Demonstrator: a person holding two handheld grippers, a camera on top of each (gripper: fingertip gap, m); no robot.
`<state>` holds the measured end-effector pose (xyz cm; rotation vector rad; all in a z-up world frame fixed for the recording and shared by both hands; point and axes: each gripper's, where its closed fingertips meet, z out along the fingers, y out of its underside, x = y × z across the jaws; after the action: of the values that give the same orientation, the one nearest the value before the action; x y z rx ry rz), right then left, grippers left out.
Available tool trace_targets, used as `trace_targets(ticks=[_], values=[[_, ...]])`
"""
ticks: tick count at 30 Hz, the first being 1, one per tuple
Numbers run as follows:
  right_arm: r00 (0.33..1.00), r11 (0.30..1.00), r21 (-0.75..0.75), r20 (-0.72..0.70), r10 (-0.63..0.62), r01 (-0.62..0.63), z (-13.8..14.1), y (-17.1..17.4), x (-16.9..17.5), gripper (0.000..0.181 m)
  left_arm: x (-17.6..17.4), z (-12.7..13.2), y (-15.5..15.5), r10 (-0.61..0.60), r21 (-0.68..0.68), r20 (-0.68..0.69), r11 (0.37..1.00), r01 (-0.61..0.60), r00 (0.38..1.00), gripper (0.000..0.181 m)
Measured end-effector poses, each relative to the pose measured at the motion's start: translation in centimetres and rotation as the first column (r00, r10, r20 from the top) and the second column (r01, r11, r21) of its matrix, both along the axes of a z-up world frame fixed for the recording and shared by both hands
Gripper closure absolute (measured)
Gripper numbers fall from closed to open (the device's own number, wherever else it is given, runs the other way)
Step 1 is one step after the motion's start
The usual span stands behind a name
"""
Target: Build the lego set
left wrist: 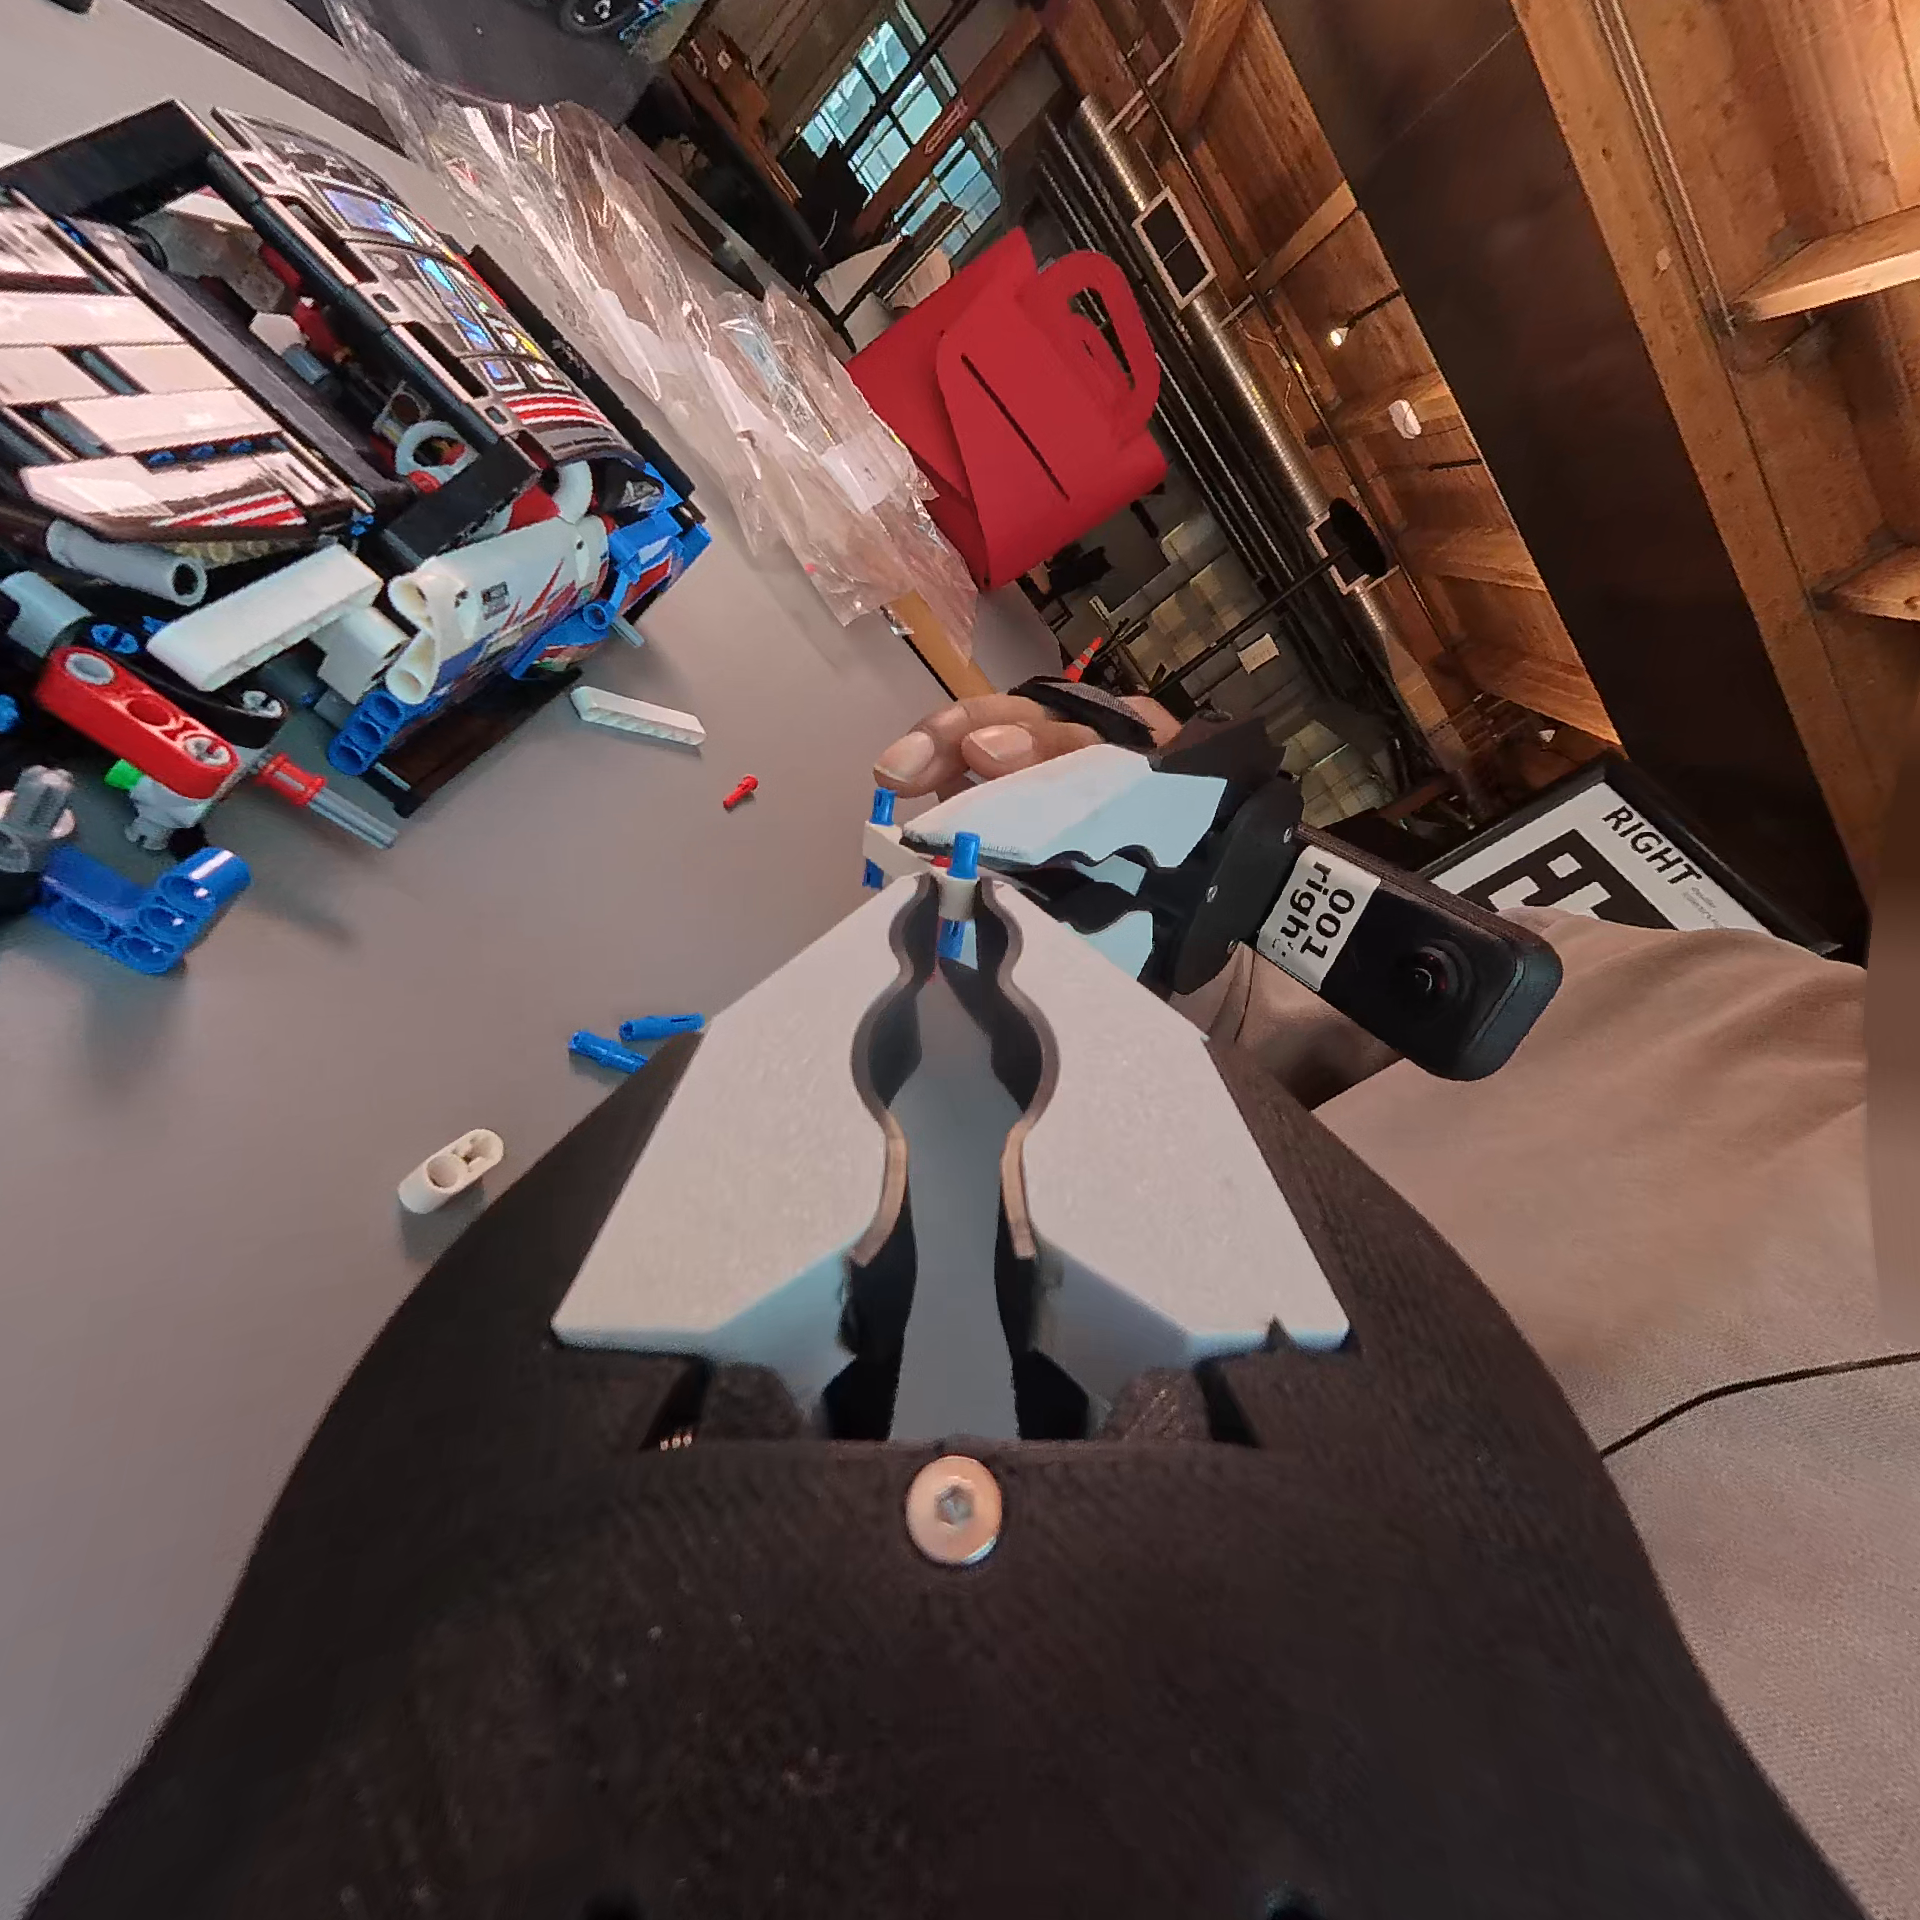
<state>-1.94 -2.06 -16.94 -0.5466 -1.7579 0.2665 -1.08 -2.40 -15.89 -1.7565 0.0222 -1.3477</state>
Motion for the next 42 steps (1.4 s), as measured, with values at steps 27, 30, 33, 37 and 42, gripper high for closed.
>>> trace_targets(ticks=[27,30,33,37,42], values=[[0.988,0.863,-0.493,-0.150,0.036,-0.107,3.1,1.7,1.2,0.146,-1.0,1.9,-0.1,0.036,0.122,-0.015,0.992,-0.034,0.999,0.176],[0.992,0.771,-0.625,-0.101,0.079,-0.125,2.3,1.5,1.3,0.143,-1.0,2.1,-0.1,0.027,0.116,0.019,0.993,-0.029,0.999,0.176],[0.991,0.710,-0.691,-0.082,0.105,-0.133,1.8,1.2,1.3,0.151,-0.9,2.0,-0.2,0.015,0.110,0.031,0.994,-0.018,0.999,0.176],[0.993,0.676,-0.728,-0.064,0.103,-0.117,1.8,1.3,1.4,0.160,-0.7,1.7,-0.1,0.015,0.101,0.024,0.995,-0.018,1.000,0.176],[0.993,0.596,-0.798,-0.029,0.113,-0.091,1.6,1.5,1.5,0.164,-0.7,1.0,0.2,0.024,0.088,-0.015,0.996,-0.022,1.000,0.176]])
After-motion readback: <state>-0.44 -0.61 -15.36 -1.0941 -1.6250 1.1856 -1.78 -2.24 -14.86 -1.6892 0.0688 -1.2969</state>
